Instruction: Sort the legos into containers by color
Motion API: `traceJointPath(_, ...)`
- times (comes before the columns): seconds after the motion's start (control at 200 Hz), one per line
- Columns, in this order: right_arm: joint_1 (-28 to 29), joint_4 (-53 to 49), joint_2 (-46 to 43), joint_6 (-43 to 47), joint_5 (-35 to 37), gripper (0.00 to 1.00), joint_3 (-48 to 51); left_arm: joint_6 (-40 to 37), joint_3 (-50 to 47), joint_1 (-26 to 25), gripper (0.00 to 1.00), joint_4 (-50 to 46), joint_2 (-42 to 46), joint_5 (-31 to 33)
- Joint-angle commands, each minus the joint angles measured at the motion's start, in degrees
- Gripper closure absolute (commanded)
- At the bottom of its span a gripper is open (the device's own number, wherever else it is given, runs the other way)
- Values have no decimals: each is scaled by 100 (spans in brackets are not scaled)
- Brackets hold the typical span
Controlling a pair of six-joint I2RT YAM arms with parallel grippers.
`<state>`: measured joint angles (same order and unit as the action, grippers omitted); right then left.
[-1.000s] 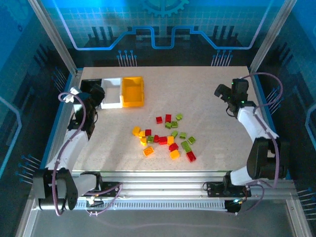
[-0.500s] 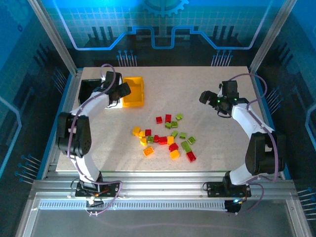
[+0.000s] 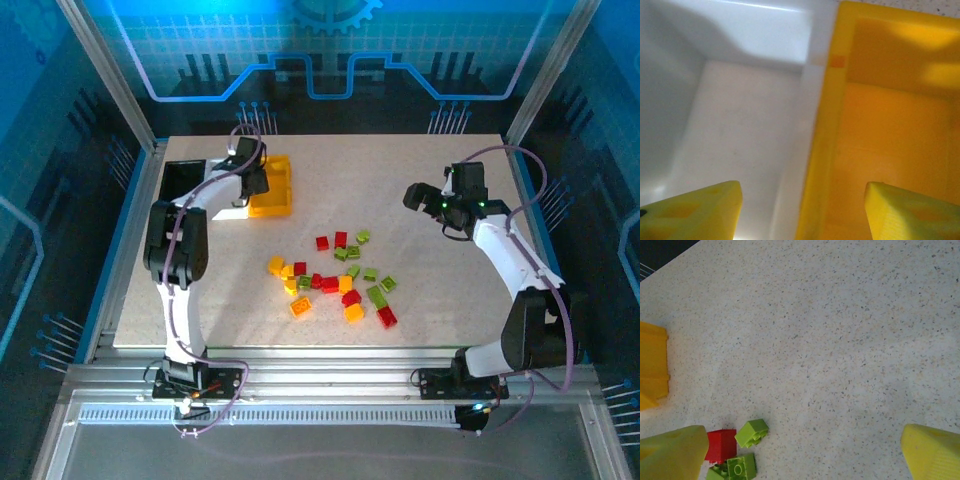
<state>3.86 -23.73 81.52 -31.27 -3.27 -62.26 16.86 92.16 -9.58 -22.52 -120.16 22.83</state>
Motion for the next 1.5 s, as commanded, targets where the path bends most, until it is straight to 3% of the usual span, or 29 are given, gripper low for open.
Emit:
traceJointPath(0.0, 69, -228, -168, -20, 186, 0, -95, -369, 379, -121, 39, -304, -223, 143)
traceJointPath(0.285, 73, -264, -277, -106, 322, 0, -137, -352, 893, -261, 65, -929, -584, 4)
traceJointPath(0.545, 66, -299, -332, -169, 396, 0, -70, -61, 1152, -866, 100, -927, -782, -383)
traceJointPath(0.67, 63, -309, -428, -178, 410, 0, -7, 245, 1696, -1211, 100, -1154, -1050, -416)
traceJointPath(0.836, 57, -377, -553, -196, 515, 0, 64, 1276, 2805, -1626, 100, -2001, -1569, -462)
traceJointPath(1.036, 10, -435, -708, -211, 537, 0, 195, 1857, 3796, -2219, 100, -2878, -2083, -55)
traceJointPath(1.496, -98, -651, -816, -174, 383, 0, 394, 2828, 3029, -3083, 100, -3109, -1577, 178)
